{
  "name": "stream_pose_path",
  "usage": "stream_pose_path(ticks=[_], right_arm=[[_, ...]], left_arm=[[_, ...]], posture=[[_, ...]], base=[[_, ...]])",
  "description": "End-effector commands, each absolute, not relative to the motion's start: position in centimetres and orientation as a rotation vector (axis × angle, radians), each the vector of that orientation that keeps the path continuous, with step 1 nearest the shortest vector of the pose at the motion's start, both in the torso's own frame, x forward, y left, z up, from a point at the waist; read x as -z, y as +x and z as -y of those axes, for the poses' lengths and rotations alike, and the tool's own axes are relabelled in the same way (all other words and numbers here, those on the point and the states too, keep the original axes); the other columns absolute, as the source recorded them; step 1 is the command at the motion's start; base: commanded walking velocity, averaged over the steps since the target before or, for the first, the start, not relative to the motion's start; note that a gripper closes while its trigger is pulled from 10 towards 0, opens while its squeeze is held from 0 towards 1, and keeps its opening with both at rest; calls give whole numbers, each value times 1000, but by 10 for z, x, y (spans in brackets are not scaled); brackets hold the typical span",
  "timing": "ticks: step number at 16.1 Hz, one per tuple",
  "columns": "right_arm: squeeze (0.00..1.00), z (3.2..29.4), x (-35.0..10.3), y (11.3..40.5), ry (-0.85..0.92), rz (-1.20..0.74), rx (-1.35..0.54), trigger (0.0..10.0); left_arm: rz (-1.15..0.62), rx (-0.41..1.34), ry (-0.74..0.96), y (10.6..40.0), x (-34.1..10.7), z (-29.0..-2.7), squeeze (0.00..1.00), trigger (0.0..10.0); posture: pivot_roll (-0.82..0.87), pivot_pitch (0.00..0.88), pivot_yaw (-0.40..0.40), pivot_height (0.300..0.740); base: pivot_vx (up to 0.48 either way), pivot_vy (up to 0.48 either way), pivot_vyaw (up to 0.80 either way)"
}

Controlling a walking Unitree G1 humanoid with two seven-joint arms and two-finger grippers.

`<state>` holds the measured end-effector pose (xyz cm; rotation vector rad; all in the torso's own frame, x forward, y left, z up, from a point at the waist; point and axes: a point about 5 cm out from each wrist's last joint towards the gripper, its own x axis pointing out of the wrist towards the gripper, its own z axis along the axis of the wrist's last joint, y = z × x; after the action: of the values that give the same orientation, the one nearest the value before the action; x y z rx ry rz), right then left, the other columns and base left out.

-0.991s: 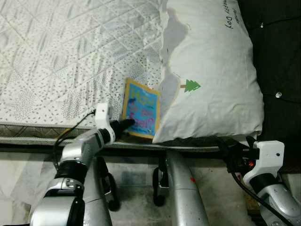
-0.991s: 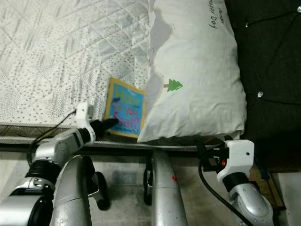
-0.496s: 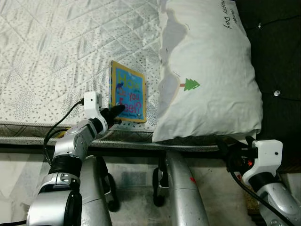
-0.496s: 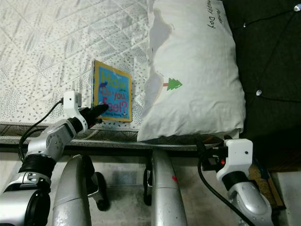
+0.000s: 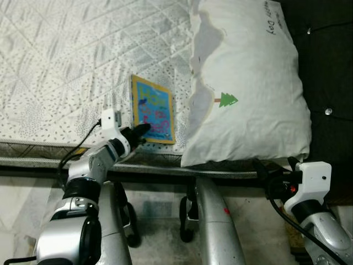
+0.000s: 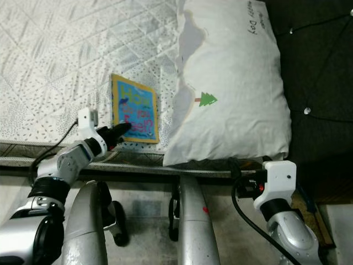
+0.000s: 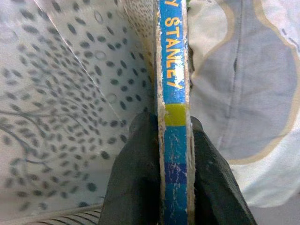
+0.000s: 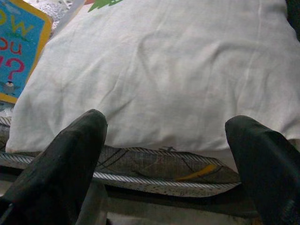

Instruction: Clean up the room

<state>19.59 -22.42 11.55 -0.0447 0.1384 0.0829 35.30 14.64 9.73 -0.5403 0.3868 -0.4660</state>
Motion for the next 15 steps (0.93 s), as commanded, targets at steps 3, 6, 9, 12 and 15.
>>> stream_pose_path(ticks=[3, 6, 9, 12, 15], right_arm=[[0, 231, -111, 191, -62, -174, -65, 10000], [0, 230, -111, 191, -62, -175, -66, 10000], [0, 230, -110, 191, -63, -176, -65, 10000], [0, 231, -109, 190, -64, -181, -61, 10000], [0, 231, -109, 190, -65, -179, -58, 10000]], left_arm=[[-515, 565, -641, 340, -81, -113, 0, 10000], [-531, 585, -668, 337, -81, -109, 0, 10000], [-573, 596, -649, 332, -77, -109, 0, 10000], [-582, 565, -618, 335, -77, -123, 0, 10000], [-593, 524, -561, 338, -76, -140, 290, 10000]], posture=[[-289, 333, -109, 586], [-289, 334, -109, 586], [-286, 334, -107, 586], [-286, 336, -105, 586], [-290, 337, -103, 586]], base=[[0, 0, 0], [0, 0, 0], [0, 0, 0], [0, 0, 0], [0, 0, 0]])
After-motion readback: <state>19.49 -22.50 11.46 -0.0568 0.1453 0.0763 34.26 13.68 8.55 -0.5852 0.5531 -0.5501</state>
